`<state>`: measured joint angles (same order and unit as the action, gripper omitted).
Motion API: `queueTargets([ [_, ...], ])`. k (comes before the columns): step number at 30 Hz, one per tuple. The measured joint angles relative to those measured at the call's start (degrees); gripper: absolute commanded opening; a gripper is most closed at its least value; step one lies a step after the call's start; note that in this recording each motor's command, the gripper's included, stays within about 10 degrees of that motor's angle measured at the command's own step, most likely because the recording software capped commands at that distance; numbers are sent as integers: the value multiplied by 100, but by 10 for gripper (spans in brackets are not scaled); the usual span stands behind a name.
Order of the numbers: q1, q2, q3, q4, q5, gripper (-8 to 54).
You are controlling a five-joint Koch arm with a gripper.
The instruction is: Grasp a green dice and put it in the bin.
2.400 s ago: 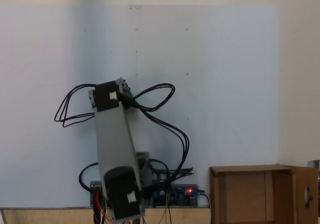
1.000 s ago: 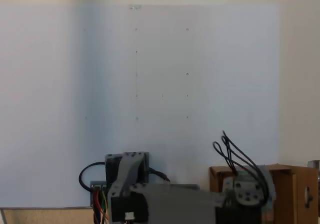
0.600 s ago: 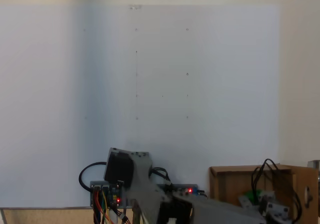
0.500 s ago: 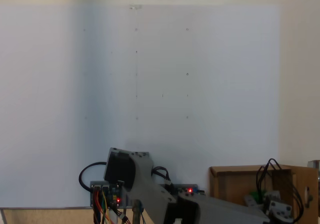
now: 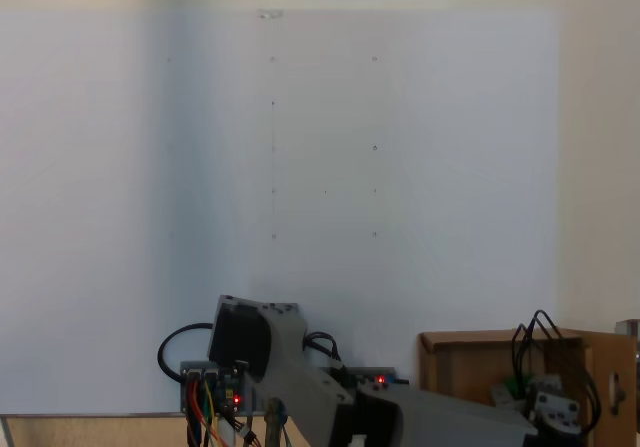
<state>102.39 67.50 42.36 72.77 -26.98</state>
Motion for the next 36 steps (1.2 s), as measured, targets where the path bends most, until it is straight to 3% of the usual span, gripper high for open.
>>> queueTargets([
  [4,-18,35,0,123,0,115],
  [5,-18,44,9,132,0,136],
  [8,-9,132,0,211,0,301],
  [12,79,633,0,299,0,317],
  [18,114,1213,0,316,18,397],
  [27,-677,1837,-1266,325,835,418],
  [36,-3472,2663,-1600,325,1477,441],
])
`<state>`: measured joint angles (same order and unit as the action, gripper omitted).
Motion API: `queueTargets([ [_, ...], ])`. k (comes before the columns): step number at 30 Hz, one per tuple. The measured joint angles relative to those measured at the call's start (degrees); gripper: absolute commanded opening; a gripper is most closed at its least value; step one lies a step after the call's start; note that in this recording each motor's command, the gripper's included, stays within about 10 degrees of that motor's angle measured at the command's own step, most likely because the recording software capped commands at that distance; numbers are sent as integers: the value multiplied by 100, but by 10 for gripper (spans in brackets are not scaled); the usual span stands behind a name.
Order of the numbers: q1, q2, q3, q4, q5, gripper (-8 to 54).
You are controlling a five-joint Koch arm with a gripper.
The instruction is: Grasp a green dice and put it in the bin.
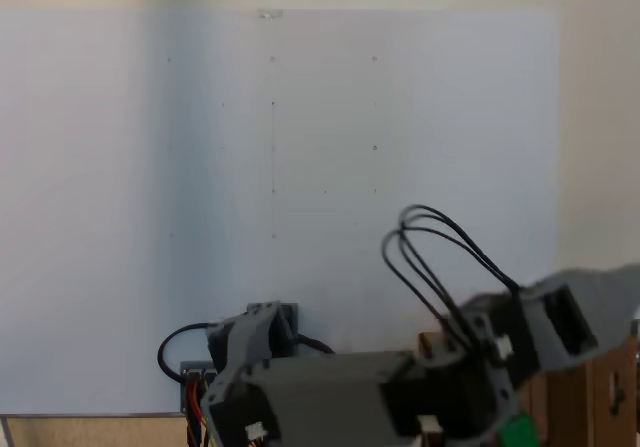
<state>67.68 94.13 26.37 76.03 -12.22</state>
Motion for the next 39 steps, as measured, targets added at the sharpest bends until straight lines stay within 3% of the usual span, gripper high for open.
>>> queueTargets([
  [13,-5115,976,0,0,299,439],
  [19,-6495,1143,378,0,308,439],
  [26,-6996,1758,1837,-79,308,439],
  [39,-6864,2672,5871,-2496,308,443],
])
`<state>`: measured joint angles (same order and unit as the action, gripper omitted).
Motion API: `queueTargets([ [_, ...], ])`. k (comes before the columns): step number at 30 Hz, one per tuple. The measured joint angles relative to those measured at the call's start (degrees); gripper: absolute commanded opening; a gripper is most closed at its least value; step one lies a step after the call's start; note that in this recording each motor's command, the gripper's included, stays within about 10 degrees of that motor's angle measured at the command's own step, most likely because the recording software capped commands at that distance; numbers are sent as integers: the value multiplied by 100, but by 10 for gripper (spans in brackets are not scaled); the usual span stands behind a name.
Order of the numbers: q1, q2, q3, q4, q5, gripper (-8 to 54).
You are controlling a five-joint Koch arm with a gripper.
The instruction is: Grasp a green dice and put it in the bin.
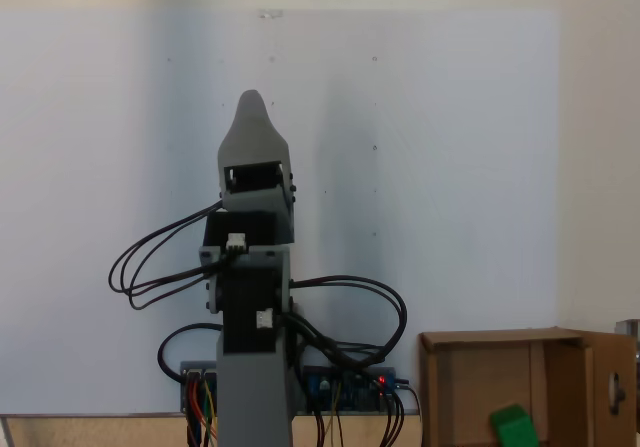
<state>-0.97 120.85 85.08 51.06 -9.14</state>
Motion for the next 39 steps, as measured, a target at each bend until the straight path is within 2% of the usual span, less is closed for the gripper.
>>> queueTargets([
  [12,141,492,1767,-2092,-9,445],
  [33,255,756,2716,-5265,-9,446],
  [39,448,809,3832,-6073,-9,442],
])
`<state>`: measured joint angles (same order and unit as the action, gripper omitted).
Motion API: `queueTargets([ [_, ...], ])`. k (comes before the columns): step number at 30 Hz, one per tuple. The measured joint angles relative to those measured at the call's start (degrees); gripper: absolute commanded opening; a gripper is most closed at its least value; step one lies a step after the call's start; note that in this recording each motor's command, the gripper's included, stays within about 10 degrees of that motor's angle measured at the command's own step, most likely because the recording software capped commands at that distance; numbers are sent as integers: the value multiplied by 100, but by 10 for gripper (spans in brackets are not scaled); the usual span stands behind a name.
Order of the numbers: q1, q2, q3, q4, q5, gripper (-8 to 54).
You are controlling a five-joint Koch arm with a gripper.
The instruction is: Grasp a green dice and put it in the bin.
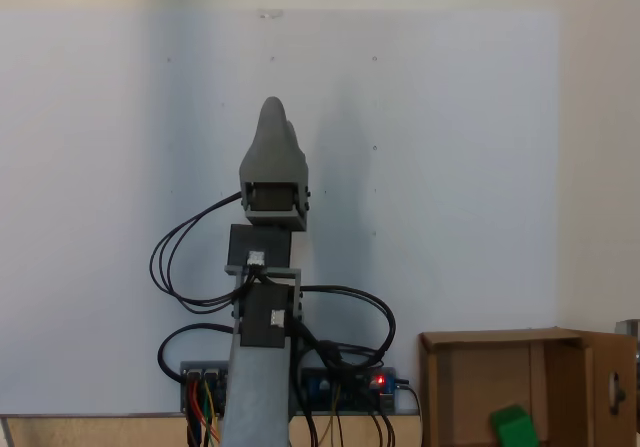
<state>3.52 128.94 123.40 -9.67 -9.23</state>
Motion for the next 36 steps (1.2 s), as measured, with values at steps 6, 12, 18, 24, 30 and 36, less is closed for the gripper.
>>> queueTargets([
  [6,53,44,554,-782,0,439],
  [12,-18,44,562,-1687,0,446],
  [18,-18,44,562,-2364,0,446],
  [24,-18,44,562,-2531,0,446],
  [30,-18,44,562,-2540,0,446],
  [36,-9,44,1336,-3059,0,446],
])
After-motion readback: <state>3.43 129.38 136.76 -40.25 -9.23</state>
